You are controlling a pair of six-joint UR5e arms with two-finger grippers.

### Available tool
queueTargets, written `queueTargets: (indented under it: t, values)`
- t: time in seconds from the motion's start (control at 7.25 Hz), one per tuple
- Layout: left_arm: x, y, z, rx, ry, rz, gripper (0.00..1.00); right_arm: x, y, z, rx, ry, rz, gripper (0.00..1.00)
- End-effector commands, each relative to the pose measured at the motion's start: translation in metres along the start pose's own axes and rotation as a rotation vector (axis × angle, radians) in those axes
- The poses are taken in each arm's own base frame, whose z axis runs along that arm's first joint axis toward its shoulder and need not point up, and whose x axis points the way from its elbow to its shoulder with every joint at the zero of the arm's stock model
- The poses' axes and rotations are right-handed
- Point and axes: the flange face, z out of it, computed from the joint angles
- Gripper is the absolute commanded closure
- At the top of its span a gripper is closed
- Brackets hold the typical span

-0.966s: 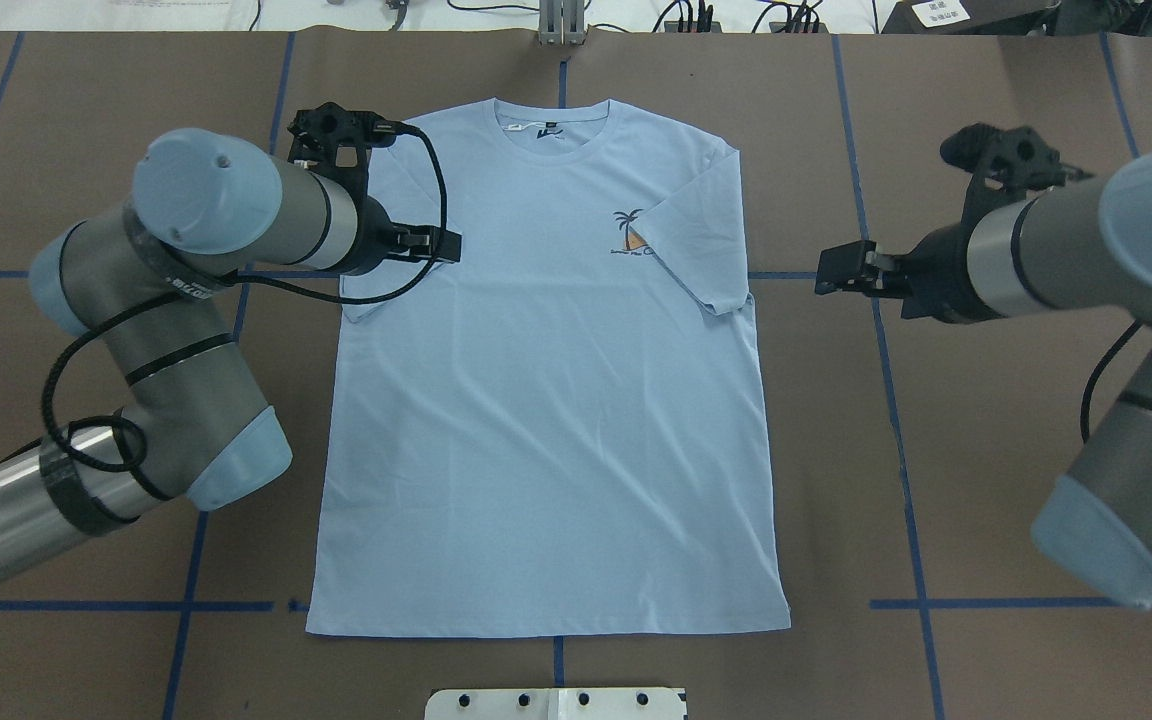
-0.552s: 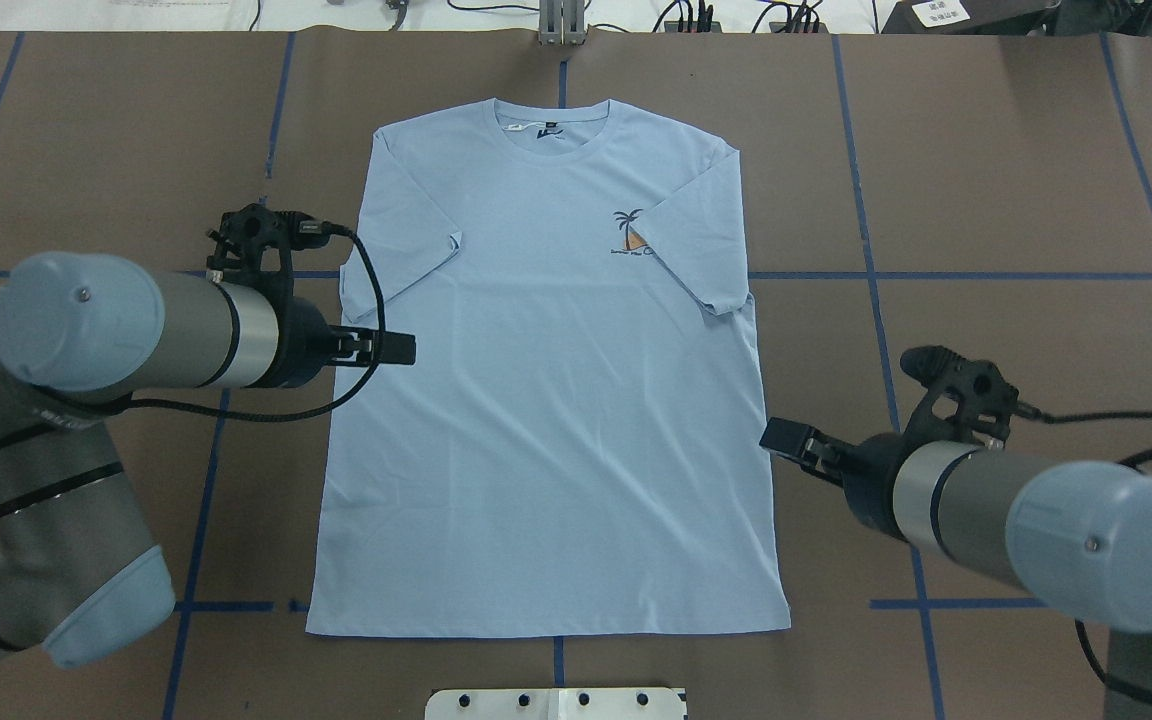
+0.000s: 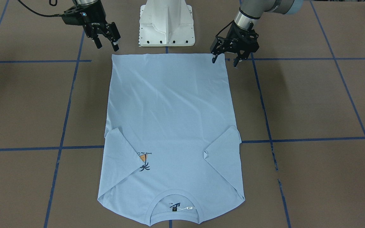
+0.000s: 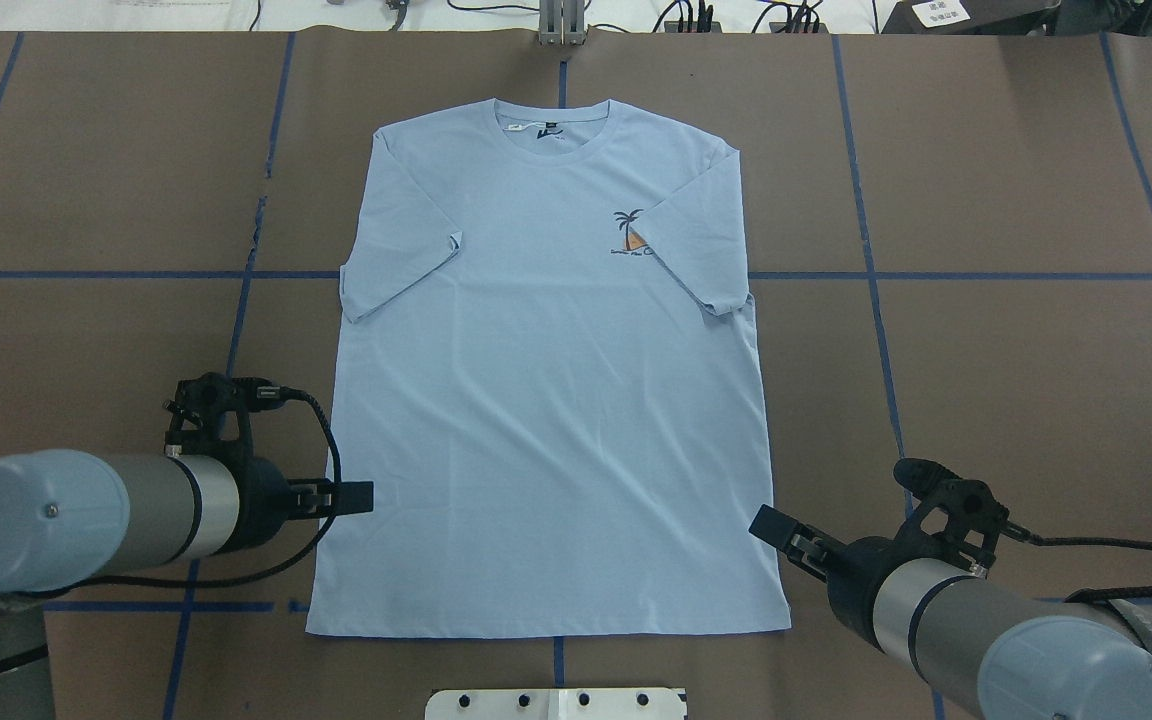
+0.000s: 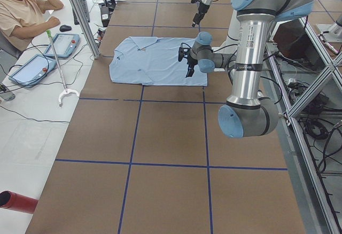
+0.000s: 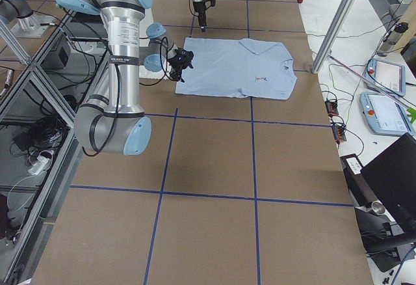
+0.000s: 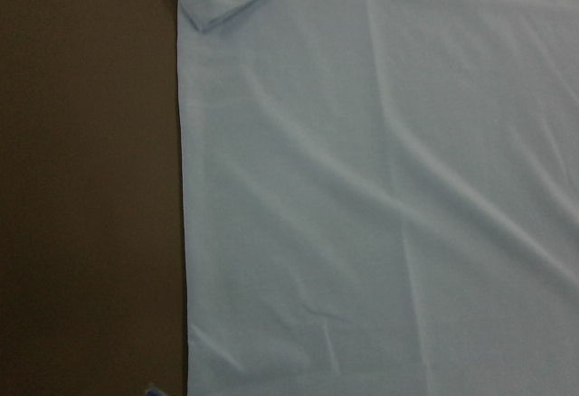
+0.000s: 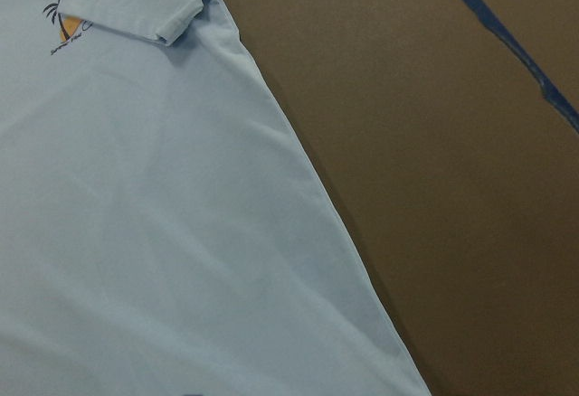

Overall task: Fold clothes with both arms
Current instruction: 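Lower the left gripper to a hem corner while the right reaches the other, then grasp both hem corners nearest the robot with both grippers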

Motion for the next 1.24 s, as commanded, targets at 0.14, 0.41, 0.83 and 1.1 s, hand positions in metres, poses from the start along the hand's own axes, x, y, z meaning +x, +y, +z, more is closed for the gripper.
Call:
queueTargets:
  t: [0.14,0.41,0.83,1.1]
  values:
    - [-0.014,0.073,0.029,-0.054,-0.08,-0.065,0.1,0.001,0.002,0.001,0.013,-0.004,0.006,0.05]
    - [-0.016,0.098,0.047,-0.087,-0.126,-0.151,0.34,0.001,0.001,0.001,0.022,-0.008,0.006,0.05]
    - [-0.005,0.106,0.046,-0.103,-0.111,-0.159,0.43,0.001,0.002,0.001,0.02,-0.008,0.007,0.05]
    - [-0.006,0.106,0.046,-0.103,-0.112,-0.161,0.69,0.001,0.002,0.001,0.022,-0.007,0.006,0.04]
